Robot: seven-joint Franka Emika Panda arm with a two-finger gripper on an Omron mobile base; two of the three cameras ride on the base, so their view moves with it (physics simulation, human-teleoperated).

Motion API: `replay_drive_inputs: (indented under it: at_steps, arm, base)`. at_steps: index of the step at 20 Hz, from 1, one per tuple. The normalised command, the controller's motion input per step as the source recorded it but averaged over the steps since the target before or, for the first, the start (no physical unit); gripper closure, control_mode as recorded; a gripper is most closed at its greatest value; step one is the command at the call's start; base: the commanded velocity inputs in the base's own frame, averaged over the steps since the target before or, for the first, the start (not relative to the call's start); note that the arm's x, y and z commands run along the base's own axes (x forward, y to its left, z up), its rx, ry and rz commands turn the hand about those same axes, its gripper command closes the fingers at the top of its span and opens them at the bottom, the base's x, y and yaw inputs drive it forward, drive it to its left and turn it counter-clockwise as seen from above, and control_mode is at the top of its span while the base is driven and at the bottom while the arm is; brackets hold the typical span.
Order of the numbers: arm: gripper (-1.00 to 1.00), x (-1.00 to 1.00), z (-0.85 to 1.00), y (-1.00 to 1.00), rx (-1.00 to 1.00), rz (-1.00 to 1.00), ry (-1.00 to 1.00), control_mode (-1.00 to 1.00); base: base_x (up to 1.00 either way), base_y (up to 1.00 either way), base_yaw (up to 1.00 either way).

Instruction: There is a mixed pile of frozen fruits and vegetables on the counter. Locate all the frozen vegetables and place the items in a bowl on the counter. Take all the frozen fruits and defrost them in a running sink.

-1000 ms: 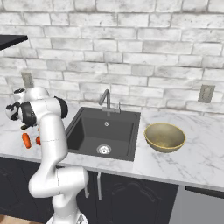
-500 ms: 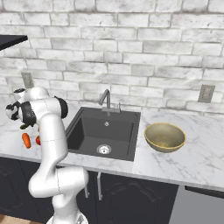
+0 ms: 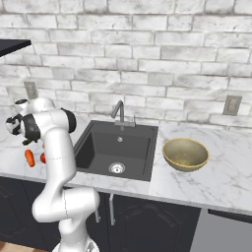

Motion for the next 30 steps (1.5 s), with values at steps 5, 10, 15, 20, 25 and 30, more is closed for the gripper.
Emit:
replay_drive_inputs:
  at_steps: [5,10,15,20,25,30]
  arm:
    - [1.0,-0.13,0.5,-0.19,0.0,0.0,-0.05,-1.0]
    - [1.0,-0.08,0.54,-0.24,0.0,-0.01,-0.02,-1.0]
    - [1.0,-0.05,0.34,-0.3,0.01,0.0,0.0,-1.0]
    - [1.0,-0.05,0.25,-0.32,0.02,0.0,0.0,-1.0]
    - [1.0,-0.13,0.1,-0.32,0.03,0.02,0.0,-1.0]
    - [1.0,-0.04,0.23,-0.34,0.01,0.0,-0.01,-1.0]
  base:
    - [0.0,0.0,0.0]
    - [0.0,0.0,0.0]
    - [0.0,0.0,0.0]
    - [0.0,0.0,0.0]
    - [0.0,0.0,0.0]
    - [0.0,0.0,0.0]
